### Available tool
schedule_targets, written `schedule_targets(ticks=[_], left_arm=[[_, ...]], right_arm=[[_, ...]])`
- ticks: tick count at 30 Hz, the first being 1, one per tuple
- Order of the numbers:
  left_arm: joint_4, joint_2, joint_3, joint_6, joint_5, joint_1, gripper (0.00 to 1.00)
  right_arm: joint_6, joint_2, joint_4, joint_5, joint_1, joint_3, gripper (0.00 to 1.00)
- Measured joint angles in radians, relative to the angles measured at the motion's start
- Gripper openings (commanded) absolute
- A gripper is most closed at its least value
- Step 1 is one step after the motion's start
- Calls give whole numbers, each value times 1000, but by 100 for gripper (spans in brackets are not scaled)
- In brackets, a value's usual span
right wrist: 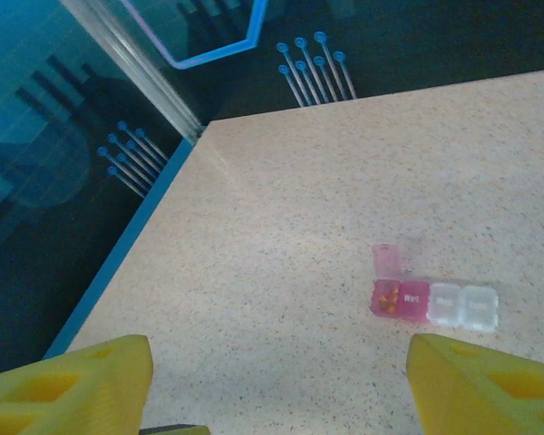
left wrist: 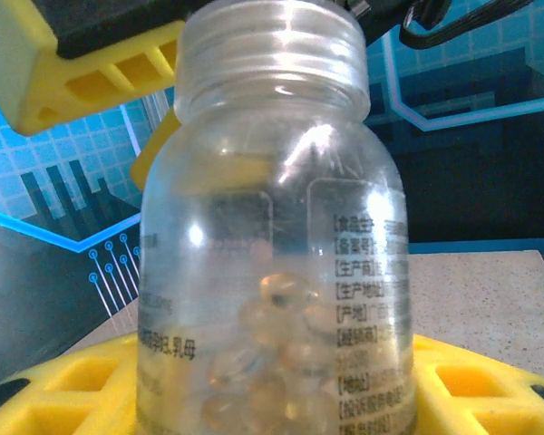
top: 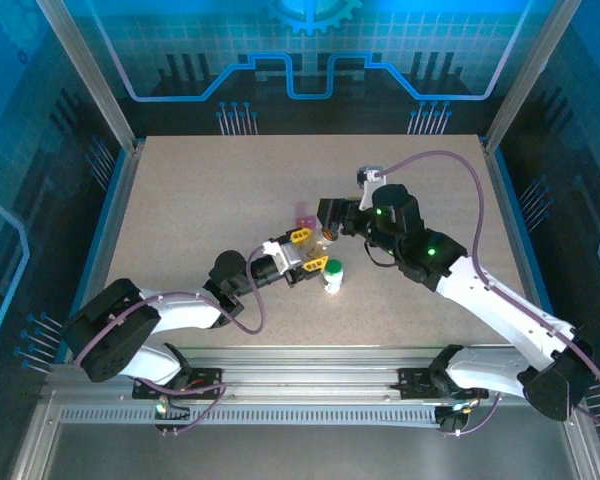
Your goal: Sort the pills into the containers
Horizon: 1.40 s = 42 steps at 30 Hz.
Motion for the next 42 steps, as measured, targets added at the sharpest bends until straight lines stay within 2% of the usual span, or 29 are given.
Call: schedule_targets(ticks=[9, 16, 25, 32, 36, 42], left_arm=[[33, 0, -2, -32, 38, 16, 0], [52, 0, -5, -68, 76, 28, 0], [59, 0, -5, -106, 137, 34, 0], [60, 0, -5, -110, 155, 41, 0], [60, 0, -5, -120, 162, 42, 0], [31, 9, -5, -145, 150, 63, 0]], right_arm=[[-219, -108, 77, -436, -156, -4, 77], [-400, -126, 61, -654, -168, -37, 76], [-513, -93, 54, -783, -179, -83, 75], [-540, -84, 67, -842, -182, -108, 75], [-540, -75, 72, -831, -182, -108, 70], [-479, -47, 72, -749, -180, -103, 65]])
